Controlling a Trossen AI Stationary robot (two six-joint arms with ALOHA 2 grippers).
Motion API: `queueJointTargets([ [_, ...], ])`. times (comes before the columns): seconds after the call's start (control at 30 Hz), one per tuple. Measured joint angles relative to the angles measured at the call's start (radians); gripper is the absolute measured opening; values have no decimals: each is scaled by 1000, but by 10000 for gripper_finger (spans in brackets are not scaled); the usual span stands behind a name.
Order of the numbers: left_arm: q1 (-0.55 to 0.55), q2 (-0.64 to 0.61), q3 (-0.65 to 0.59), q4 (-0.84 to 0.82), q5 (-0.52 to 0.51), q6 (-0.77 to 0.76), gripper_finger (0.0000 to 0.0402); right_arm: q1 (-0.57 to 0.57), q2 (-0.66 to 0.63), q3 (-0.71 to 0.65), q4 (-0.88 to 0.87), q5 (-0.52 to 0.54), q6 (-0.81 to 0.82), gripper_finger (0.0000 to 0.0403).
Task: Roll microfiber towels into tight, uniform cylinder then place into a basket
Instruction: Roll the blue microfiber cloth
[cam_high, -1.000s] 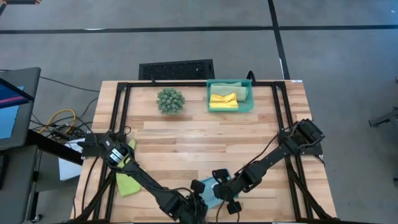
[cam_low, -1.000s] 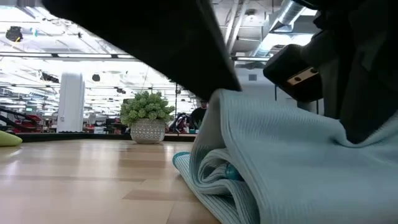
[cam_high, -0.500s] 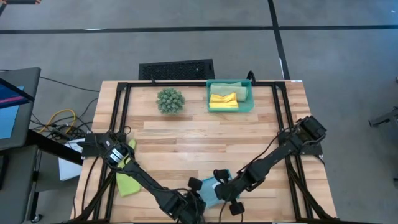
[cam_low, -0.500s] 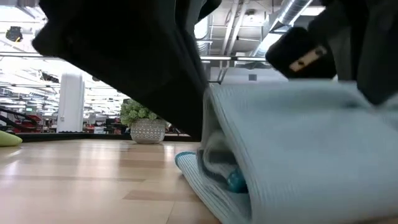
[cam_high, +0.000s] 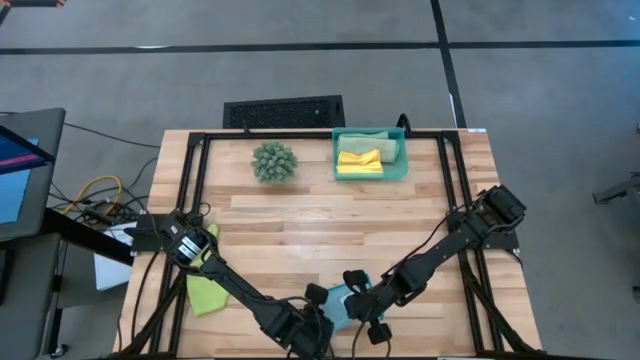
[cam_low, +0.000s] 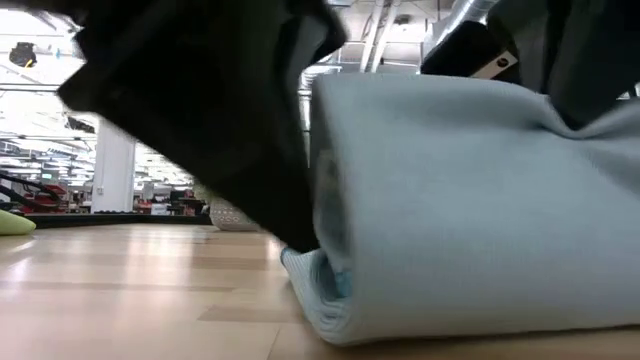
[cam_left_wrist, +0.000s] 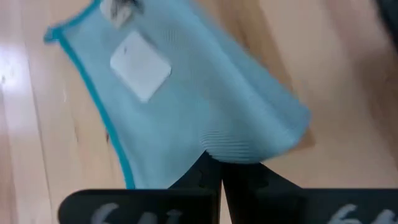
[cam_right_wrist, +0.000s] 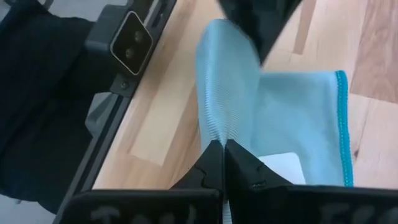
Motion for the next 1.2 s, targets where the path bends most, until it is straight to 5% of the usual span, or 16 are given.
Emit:
queueJointTargets([
  [0.6, -26, 1, 0, 87, 108, 59, 0, -55, 0, -16, 9, 8, 17, 23],
  [1.0, -63, 2, 52, -290, 1, -220, 0, -99, 19, -84, 82, -2, 16, 30],
  [1.2, -75, 2, 81, -299, -51, -220, 0, -98, 35, -85, 109, 1, 6, 63],
])
